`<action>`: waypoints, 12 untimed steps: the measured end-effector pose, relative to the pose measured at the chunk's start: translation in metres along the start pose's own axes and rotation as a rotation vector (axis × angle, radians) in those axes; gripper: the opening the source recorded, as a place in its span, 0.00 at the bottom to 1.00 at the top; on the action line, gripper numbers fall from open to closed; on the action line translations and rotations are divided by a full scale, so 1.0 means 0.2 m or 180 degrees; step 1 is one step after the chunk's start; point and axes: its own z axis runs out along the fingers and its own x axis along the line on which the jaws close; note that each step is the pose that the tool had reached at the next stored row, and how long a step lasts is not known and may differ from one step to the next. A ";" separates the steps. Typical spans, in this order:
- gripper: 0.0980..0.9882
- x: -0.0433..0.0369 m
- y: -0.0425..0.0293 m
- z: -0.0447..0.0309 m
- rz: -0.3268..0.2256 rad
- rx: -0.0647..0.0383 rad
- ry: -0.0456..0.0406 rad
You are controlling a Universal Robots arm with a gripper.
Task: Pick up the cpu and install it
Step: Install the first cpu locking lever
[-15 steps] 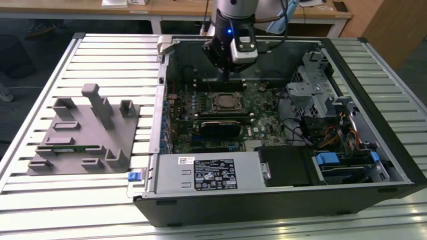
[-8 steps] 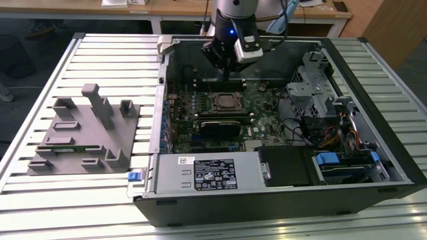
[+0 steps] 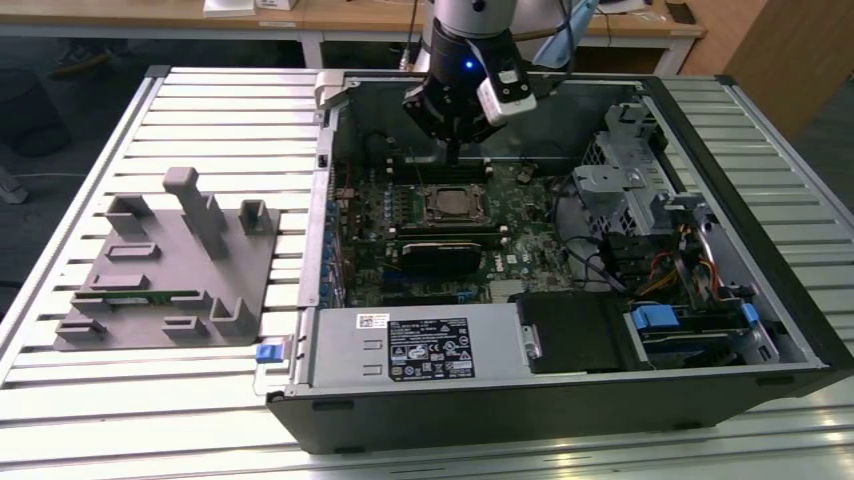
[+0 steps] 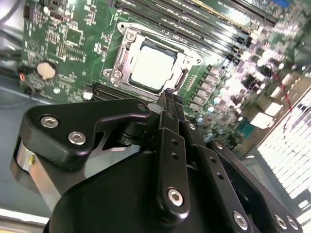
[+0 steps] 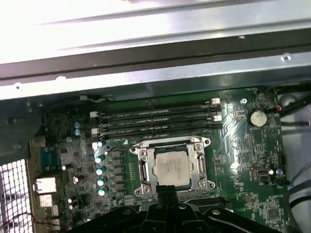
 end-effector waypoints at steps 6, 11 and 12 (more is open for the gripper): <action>0.01 0.019 -0.002 0.001 -0.0175 0.0003 0.0003; 0.01 0.049 -0.005 0.002 -0.0183 0.0003 0.0003; 0.01 0.051 -0.005 0.002 -0.0184 0.0004 0.0004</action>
